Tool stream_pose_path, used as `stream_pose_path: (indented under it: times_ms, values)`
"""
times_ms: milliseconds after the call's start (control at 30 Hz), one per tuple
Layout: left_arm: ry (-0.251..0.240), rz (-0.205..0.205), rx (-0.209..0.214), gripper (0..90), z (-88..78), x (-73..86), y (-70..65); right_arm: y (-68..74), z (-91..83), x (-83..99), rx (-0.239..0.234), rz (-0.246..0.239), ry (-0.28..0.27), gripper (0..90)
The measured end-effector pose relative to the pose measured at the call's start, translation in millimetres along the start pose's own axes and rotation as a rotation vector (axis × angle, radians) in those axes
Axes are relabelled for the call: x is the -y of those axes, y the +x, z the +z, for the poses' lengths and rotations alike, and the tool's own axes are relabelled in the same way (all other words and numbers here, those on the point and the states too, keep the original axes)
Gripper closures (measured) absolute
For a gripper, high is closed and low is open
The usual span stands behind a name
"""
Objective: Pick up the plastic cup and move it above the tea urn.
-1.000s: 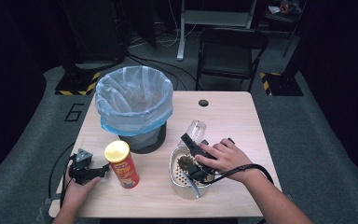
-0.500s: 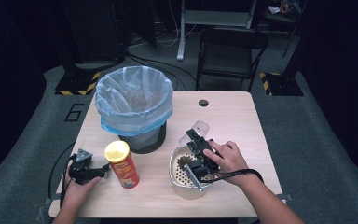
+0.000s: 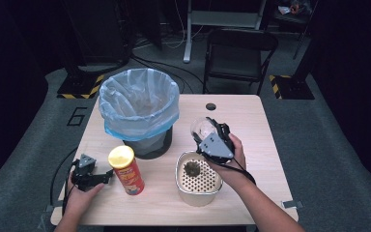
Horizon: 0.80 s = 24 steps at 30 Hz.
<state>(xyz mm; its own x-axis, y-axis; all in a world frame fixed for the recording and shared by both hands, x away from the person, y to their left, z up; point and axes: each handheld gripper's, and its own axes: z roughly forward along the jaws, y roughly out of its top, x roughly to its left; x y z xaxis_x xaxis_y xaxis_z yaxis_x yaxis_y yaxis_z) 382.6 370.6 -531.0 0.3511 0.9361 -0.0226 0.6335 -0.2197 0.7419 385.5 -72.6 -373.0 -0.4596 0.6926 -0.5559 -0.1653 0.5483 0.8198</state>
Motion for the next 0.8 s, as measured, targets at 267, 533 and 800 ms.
stream_pose_path:
  times_ms: [267, 533, 800]
  values:
    - [0.001, 0.001, 0.0, 13.3, 0.0, 0.0, 0.0, -24.8, -3.2, 5.1, -0.178, 0.445, -0.049, 34.2]
    - [-0.001, -0.001, 0.0, 13.2, 0.0, 0.0, -0.1, -40.2, -10.2, 10.0, -0.313, 0.702, -0.1, 33.8]
    - [0.0, 0.003, -0.003, 13.2, -0.1, 0.0, 0.0, -46.6, -16.1, 12.6, -0.339, 0.723, -0.099, 33.8]
